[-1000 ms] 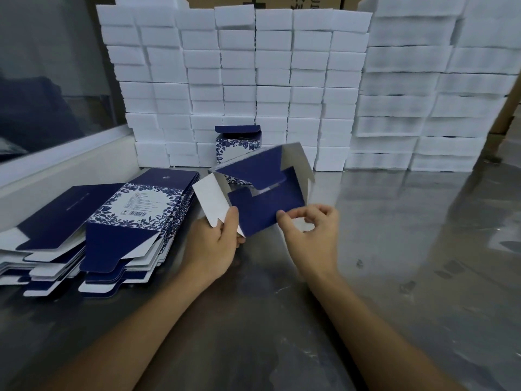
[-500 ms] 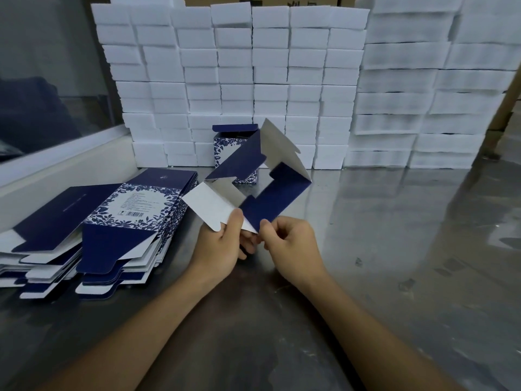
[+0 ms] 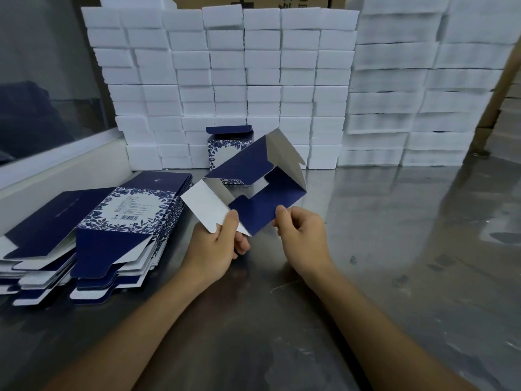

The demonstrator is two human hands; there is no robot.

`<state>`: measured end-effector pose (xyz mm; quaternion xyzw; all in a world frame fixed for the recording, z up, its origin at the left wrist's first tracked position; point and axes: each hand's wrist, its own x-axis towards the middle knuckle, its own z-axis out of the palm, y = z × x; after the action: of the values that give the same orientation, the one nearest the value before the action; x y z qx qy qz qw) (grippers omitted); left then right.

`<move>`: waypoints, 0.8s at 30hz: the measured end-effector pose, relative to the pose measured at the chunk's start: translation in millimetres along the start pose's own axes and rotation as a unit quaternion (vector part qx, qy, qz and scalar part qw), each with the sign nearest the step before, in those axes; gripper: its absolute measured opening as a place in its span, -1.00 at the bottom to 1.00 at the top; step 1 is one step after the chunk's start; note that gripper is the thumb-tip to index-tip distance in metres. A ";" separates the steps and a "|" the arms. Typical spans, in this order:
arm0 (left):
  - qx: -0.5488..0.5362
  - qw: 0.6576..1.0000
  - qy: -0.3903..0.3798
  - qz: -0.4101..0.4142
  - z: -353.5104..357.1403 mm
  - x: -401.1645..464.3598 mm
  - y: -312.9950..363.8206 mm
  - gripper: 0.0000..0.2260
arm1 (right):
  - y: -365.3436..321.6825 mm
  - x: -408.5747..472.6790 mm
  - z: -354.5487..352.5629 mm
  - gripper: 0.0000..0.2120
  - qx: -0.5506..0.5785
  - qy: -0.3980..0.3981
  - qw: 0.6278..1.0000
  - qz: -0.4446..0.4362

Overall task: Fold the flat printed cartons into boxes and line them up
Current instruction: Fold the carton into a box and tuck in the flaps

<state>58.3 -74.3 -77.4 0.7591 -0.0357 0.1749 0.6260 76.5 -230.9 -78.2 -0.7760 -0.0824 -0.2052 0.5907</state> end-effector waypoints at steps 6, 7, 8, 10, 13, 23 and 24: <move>0.011 1.000 -0.010 0.020 -2.3 0.1 -0.2 -0.54 | 1.4 0.0 2.2 -0.58 0.009 0.004 1.000 0.000; 0.011 1.000 -0.010 0.022 -3.0 0.3 0.0 -0.52 | 1.4 -0.3 2.8 -0.57 0.011 0.009 1.000 -0.002; 0.012 1.000 -0.009 0.021 -3.7 0.5 0.4 -0.51 | 1.3 -0.7 3.5 -0.57 0.011 0.016 1.000 -0.005; 0.023 1.000 -0.008 0.012 -5.7 0.7 0.6 -0.48 | 1.9 -0.5 3.6 -0.58 0.005 0.034 0.999 -0.008; 0.037 0.999 -0.004 -0.008 -8.8 1.4 0.1 -0.46 | 3.7 2.4 0.0 -0.60 0.001 0.057 0.998 0.002; 0.028 0.999 0.001 -0.029 -13.8 1.6 -0.2 -0.59 | 3.0 4.0 -6.5 -0.68 0.053 0.077 0.994 0.057; 0.025 0.999 0.006 -0.034 -13.6 1.2 -0.6 -0.59 | 3.1 3.8 -7.2 -0.67 0.058 0.078 0.993 0.064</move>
<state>56.6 -60.9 -75.5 0.7745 -0.0019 0.1590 0.6122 79.5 -239.1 -77.8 -0.7255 0.0020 -0.2222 0.6513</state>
